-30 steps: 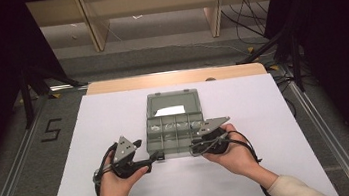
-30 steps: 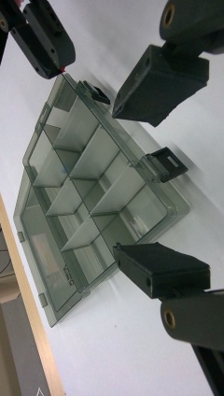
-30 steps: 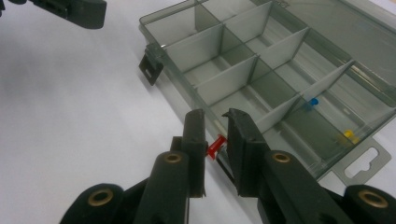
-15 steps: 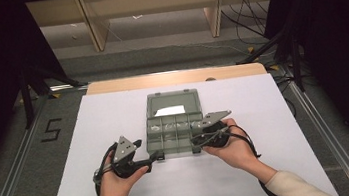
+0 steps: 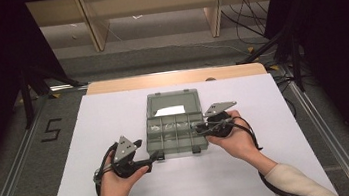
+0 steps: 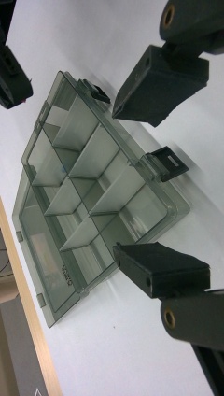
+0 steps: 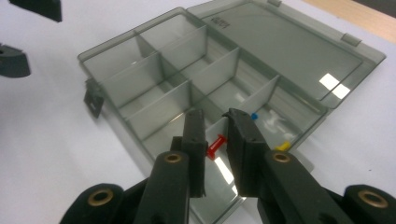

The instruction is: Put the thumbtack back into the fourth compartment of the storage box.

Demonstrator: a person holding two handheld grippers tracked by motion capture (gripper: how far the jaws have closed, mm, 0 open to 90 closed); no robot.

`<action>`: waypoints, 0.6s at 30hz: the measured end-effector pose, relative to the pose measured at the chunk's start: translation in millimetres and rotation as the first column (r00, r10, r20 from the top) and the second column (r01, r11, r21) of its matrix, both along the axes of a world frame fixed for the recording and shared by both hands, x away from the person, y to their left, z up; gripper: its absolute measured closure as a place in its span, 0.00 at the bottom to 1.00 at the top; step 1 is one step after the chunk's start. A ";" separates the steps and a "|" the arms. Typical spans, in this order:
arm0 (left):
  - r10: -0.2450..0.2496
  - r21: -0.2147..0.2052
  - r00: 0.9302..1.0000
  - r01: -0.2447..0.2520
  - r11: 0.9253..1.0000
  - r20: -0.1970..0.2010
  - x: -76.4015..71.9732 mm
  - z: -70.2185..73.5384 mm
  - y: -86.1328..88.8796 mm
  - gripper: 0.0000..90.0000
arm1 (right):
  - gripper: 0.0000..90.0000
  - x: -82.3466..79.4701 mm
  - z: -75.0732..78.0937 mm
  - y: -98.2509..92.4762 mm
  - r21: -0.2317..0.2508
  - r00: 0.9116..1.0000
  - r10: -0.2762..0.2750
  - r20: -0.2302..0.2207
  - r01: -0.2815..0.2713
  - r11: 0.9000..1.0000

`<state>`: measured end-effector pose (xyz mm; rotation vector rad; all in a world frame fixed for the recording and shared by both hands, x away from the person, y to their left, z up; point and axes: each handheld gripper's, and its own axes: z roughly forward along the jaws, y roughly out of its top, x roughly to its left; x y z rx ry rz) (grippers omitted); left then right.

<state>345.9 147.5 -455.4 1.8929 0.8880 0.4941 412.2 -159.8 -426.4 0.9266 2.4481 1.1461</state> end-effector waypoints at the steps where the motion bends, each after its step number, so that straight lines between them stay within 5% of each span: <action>1: -0.008 0.010 1.000 0.008 1.000 0.012 0.8 0.4 0.7 0.31 | 0.87 1.2 2.5 -1.5 -0.006 1.000 0.000 -0.019 0.000 1.000; 18: 0.004 0.002 1.000 -0.004 1.000 0.006 -0.3 1.2 0.1 0.32 | 0.87 27.8 -2.5 1.8 -0.004 0.997 -0.071 -0.020 0.071 0.997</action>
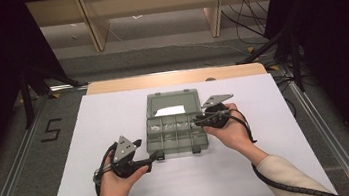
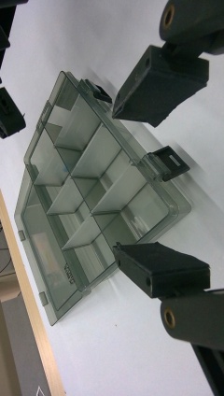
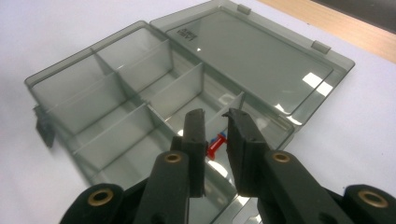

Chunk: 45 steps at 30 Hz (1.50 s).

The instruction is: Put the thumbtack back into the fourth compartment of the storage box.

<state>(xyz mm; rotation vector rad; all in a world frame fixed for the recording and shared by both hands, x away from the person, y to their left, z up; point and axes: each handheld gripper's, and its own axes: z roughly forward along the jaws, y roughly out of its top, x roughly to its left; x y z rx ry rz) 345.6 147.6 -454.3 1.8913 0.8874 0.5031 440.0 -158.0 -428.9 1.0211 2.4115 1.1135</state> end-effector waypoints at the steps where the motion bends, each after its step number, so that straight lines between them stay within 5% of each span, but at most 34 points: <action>1: 0.000 -0.001 1.000 0.000 1.000 -0.001 0.0 -0.1 0.0 0.32 | 0.87 2.1 -0.8 0.2 -0.004 1.000 0.001 0.011 -0.001 1.000; 17: -0.001 -0.005 1.000 0.001 1.000 -0.001 -0.3 0.2 0.5 0.32 | 0.87 19.1 -12.6 3.1 -0.034 0.999 -0.029 0.021 0.030 0.999; 25: 0.000 -0.005 1.000 0.000 1.000 -0.001 -0.4 0.3 1.3 0.32 | 0.76 18.7 -14.3 1.4 -0.029 0.999 -0.043 0.022 0.044 0.999; 29: 0.001 -0.011 1.000 -0.001 1.000 -0.001 -0.6 0.7 2.1 0.32 | 0.70 10.7 -8.9 -3.2 -0.011 0.999 -0.039 0.031 0.039 0.999; 38: -0.003 -0.024 1.000 0.003 1.000 -0.004 0.0 0.8 1.5 0.32 | 0.52 -23.0 -3.2 -28.8 0.119 0.998 -0.011 0.069 0.003 0.993; 45: -0.006 -0.013 1.000 0.006 1.000 -0.006 0.3 0.4 2.0 0.32 | 0.50 -49.4 -3.3 -48.6 0.141 0.996 0.013 0.088 -0.025 0.990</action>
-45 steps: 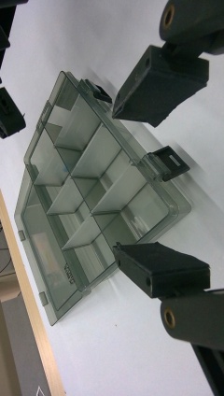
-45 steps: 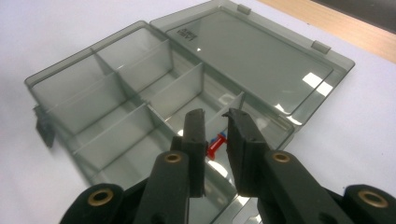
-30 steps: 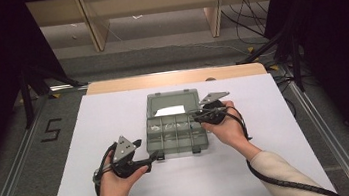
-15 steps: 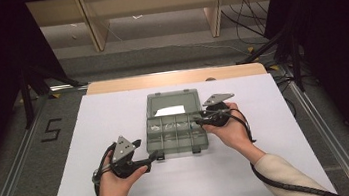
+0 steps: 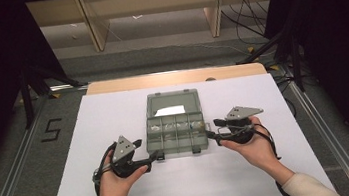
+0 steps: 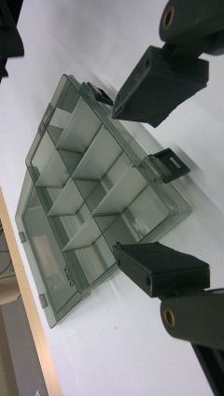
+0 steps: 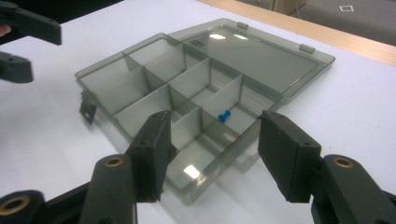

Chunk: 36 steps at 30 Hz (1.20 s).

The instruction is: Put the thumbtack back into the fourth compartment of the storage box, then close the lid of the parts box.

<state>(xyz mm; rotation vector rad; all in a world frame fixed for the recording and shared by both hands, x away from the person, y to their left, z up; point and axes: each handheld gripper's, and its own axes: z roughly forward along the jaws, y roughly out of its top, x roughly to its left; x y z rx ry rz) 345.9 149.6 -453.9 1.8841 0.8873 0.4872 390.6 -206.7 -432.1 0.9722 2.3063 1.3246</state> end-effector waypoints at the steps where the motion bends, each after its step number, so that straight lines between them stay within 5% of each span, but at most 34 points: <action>1: -0.006 0.005 1.000 0.006 1.000 0.010 0.4 0.5 0.4 0.32 | 0.50 -2.6 0.4 -2.2 0.001 1.000 0.000 0.001 0.000 1.000; 23: 0.020 -0.023 1.000 -0.020 1.000 0.009 -1.4 1.6 5.2 0.31 | 0.44 -7.8 0.3 -7.2 0.025 1.000 0.014 0.013 -0.015 1.000; 36: 0.050 -0.060 0.998 -0.051 0.997 -0.026 9.0 -3.6 3.4 0.32 | 0.42 -10.3 -9.4 -26.3 0.047 1.000 -0.007 -0.006 0.007 0.999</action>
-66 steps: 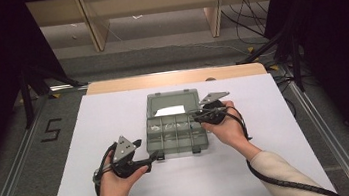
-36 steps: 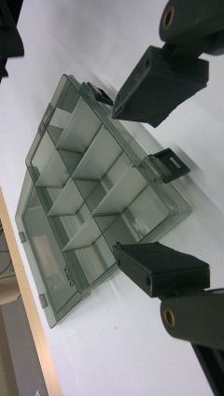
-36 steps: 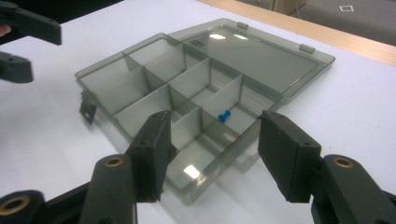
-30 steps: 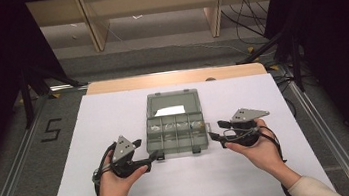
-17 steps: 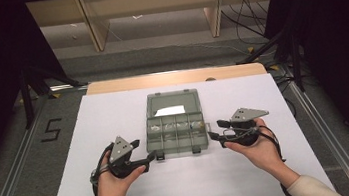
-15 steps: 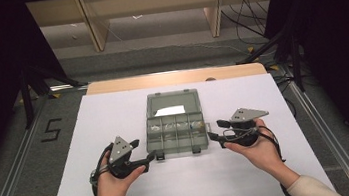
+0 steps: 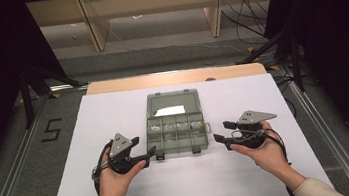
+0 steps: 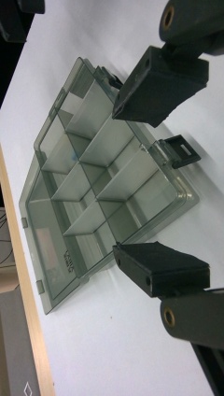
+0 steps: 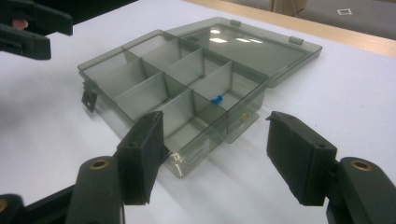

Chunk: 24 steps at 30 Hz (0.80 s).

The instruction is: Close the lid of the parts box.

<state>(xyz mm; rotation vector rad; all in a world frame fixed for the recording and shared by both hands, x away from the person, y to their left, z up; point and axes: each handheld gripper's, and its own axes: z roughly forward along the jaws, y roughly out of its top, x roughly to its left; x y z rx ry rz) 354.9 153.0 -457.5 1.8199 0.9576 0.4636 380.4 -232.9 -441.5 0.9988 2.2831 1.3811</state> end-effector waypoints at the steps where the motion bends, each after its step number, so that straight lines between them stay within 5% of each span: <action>1: -0.002 -0.001 1.000 0.002 1.000 -0.004 -0.7 -0.2 -0.5 0.32 | 0.42 -0.3 0.0 -0.4 0.010 1.000 -0.005 0.009 0.005 1.000; 18: -0.038 -0.027 0.999 0.037 0.999 -0.026 3.2 11.4 -6.1 0.46 | 0.41 -12.0 0.5 0.8 -0.018 0.999 -0.033 0.029 0.034 0.999; 24: -0.002 -0.009 0.998 0.001 1.000 -0.067 38.1 16.5 -9.7 0.56 | 0.41 -10.3 -0.8 -0.6 -0.032 0.999 -0.040 0.026 0.041 0.999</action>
